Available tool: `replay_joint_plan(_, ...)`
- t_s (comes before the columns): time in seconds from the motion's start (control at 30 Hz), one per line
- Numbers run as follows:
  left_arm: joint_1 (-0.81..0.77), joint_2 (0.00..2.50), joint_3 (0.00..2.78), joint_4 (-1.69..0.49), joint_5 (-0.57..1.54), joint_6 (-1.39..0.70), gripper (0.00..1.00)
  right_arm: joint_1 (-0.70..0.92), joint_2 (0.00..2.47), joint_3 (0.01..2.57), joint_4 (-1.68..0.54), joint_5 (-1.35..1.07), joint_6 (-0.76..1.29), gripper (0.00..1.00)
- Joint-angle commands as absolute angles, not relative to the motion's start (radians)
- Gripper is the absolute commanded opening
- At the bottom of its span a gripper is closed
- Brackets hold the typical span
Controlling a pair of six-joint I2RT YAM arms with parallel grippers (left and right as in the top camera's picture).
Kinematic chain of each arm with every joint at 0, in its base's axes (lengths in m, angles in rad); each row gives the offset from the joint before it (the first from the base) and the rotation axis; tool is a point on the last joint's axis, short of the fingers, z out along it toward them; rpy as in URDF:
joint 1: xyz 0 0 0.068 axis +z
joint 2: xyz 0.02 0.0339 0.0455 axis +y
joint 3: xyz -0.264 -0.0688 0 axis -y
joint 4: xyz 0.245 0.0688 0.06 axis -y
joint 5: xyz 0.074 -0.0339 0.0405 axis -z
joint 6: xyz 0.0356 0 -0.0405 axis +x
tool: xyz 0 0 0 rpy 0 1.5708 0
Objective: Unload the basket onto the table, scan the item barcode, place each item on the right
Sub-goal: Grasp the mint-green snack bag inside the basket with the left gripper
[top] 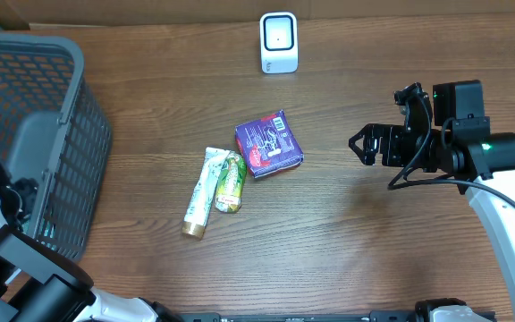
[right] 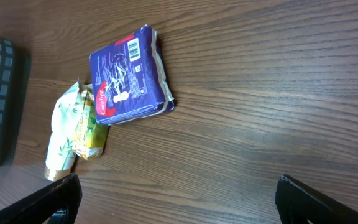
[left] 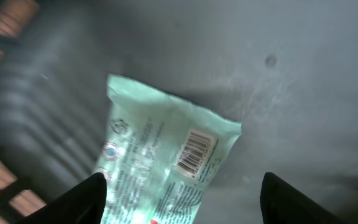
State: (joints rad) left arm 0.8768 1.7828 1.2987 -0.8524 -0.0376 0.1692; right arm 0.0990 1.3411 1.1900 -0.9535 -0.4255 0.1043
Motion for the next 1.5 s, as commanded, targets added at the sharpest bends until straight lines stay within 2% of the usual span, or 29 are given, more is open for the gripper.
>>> replay_joint_plan(0.0,0.879,1.779,1.235,-0.83,-0.052,0.237,0.71,0.103,1.338,1.199,-0.948,-0.42,0.104,1.0)
replay_joint_plan(0.2,0.879,1.779,1.173,-0.778,-0.236,0.259,0.72,0.103,1.338,1.199,-0.948,-0.42,0.104,1.0)
replay_joint_plan(0.37,0.879,1.779,1.166,-0.754,-0.237,0.259,0.73,0.103,1.338,1.199,-0.948,-0.419,0.104,1.0)
replay_joint_plan(0.6,0.876,1.83,1.165,-0.764,-0.232,0.266,0.65,0.103,1.338,1.199,-0.948,-0.419,0.104,1.0)
replay_joint_plan(0.67,0.876,1.851,1.165,-0.779,-0.212,0.266,0.59,0.103,1.338,1.199,-0.948,-0.42,0.104,1.0)
replay_joint_plan(0.73,0.876,1.868,1.165,-0.789,-0.185,0.266,0.46,0.103,1.338,1.199,-0.948,-0.42,0.104,1.0)
replay_joint_plan(0.8,0.874,1.874,1.165,-0.796,-0.183,0.257,0.24,0.103,1.338,1.199,-0.948,-0.419,0.104,1.0)
replay_joint_plan(0.83,0.87,1.874,1.165,-0.798,-0.183,0.257,0.09,0.103,1.338,1.199,-0.948,-0.42,0.104,1.0)
replay_joint_plan(0.87,0.867,1.873,1.167,-0.801,-0.183,0.257,0.04,0.103,1.338,1.199,-0.948,-0.42,0.104,1.0)
replay_joint_plan(1.03,0.847,1.871,1.217,-0.849,-0.183,0.208,0.04,0.103,1.338,1.199,-0.948,-0.419,0.104,1.0)
replay_joint_plan(1.2,0.805,1.87,1.381,-0.968,-0.183,0.109,0.04,0.103,1.338,1.199,-0.948,-0.42,0.104,1.0)
replay_joint_plan(1.47,0.724,1.87,1.93,-1.256,-0.183,0.022,0.04,0.103,1.338,1.199,-0.948,-0.42,0.104,1.0)
